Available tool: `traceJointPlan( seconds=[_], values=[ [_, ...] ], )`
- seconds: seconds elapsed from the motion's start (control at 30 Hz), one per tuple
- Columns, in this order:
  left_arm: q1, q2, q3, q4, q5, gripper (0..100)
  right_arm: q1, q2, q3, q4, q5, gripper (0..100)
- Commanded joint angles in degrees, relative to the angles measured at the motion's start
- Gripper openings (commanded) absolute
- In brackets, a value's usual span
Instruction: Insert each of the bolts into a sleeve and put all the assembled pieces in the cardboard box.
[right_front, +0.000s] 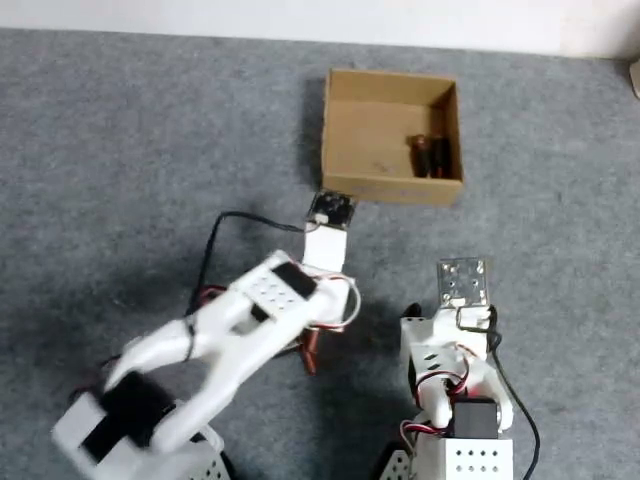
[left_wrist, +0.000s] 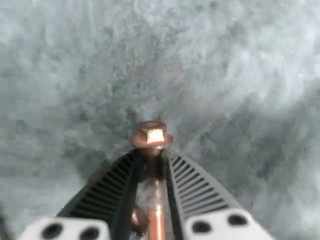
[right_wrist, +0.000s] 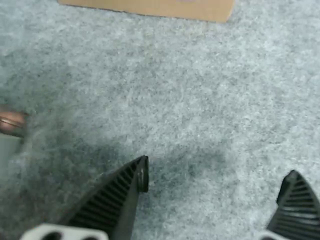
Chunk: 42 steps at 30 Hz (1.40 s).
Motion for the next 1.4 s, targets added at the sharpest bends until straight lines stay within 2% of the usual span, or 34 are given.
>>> traceJointPlan(
  seconds=[0.0, 0.1, 0.33, 0.43, 0.6, 0.77, 0.9, 1.03, 1.2, 1.37],
  values=[
    [-2.6, -14.3, 3.2, 2.4, -4.9, 0, -0.3, -0.3, 5.1, -1.0, 0.8, 37.5],
    [-7.3, -25.2, 8.0, 2.4, -5.2, 0, -0.3, -0.3, 5.1, -1.0, 0.8, 37.5],
    [-24.4, -50.2, 16.7, 2.5, -5.2, 0, -0.3, -0.3, 5.1, -1.1, 0.4, 37.5],
    [-29.6, -57.8, 17.6, 6.3, -6.8, 0, -0.3, -0.3, 5.1, -1.7, 0.4, 37.5],
    [-38.4, -61.0, 17.0, 15.9, -8.2, 0, -1.9, -0.1, 2.2, 0.8, 0.5, 37.5],
    [-47.3, -61.5, 17.1, 16.5, -8.1, 0, -7.1, 0.8, -5.8, 2.2, 0.8, 37.5],
    [-50.2, -61.3, 17.1, 16.5, -8.0, 0, -8.7, 10.0, -13.7, 2.2, 1.6, 37.5],
    [-51.6, -61.4, 17.1, 16.5, -8.0, 0, -13.5, 27.9, -26.5, 5.1, 2.1, 37.5],
    [-54.7, -61.5, 17.0, 16.5, -8.1, 0, -28.0, 52.4, -48.0, 18.0, 8.7, 37.5],
    [-59.5, -61.5, 17.0, 16.5, -8.4, 0, -41.6, 67.6, -55.0, 15.1, 11.2, 37.5]
  ],
)
